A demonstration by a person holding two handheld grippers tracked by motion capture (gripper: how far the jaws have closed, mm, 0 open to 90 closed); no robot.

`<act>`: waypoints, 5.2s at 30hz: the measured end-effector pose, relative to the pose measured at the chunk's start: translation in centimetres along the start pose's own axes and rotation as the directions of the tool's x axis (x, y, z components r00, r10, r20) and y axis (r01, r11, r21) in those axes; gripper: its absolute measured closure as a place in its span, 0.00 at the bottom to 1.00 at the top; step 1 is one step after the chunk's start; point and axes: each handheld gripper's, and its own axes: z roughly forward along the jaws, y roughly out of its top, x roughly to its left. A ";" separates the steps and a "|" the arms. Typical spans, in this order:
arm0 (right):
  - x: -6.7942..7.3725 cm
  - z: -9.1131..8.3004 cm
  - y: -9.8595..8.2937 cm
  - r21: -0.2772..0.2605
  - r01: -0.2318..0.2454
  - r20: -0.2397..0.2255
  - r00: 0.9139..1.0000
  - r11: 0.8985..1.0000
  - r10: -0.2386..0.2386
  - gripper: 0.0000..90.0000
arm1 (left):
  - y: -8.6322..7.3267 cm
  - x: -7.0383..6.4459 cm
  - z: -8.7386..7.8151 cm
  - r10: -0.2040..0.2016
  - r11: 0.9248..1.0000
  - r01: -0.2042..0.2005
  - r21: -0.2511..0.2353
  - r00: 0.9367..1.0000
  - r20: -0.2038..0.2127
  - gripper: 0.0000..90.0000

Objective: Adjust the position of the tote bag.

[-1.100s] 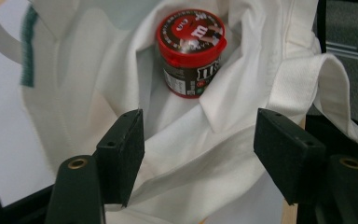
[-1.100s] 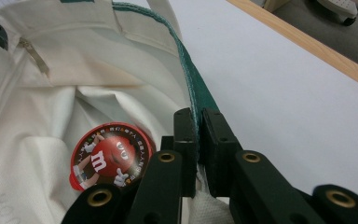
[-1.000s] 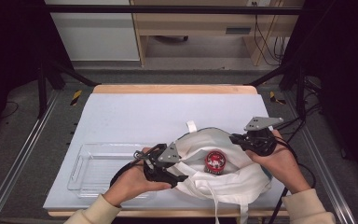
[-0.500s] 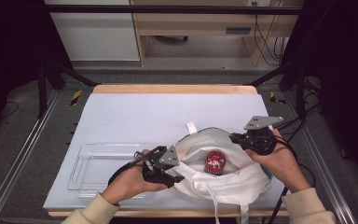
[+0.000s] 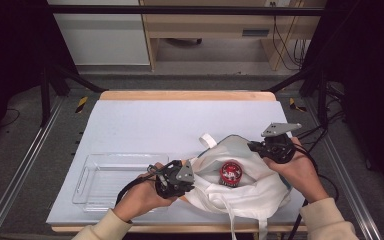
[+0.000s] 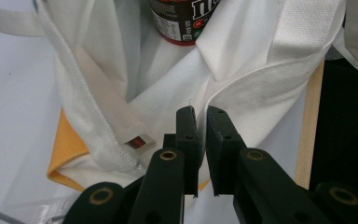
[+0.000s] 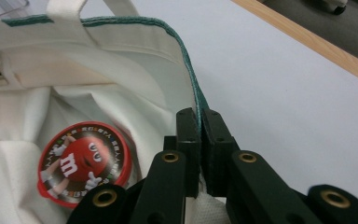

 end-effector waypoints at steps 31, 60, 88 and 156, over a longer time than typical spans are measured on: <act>-2.5 3.8 -3.8 0.070 -0.104 0.013 0.995 0.992 0.103 0.97 | 0.5 0.0 -0.2 -0.035 0.999 0.034 -0.042 0.999 -0.033 0.82; 0.0 -0.7 -2.5 -0.062 -0.048 -0.031 0.998 0.997 0.046 0.47 | 2.3 5.2 0.4 -0.245 0.964 0.227 -0.137 0.960 -0.137 0.94; 1.0 -4.0 -3.1 -0.106 -0.017 0.019 1.000 0.994 0.019 0.29 | 2.7 4.9 0.9 -0.250 0.964 0.234 -0.125 0.960 -0.129 0.97; 6.7 -1.0 -10.8 0.078 0.189 -0.217 0.962 0.979 -0.168 0.99 | 3.0 6.3 2.0 -0.275 0.960 0.281 -0.010 0.932 -0.235 0.98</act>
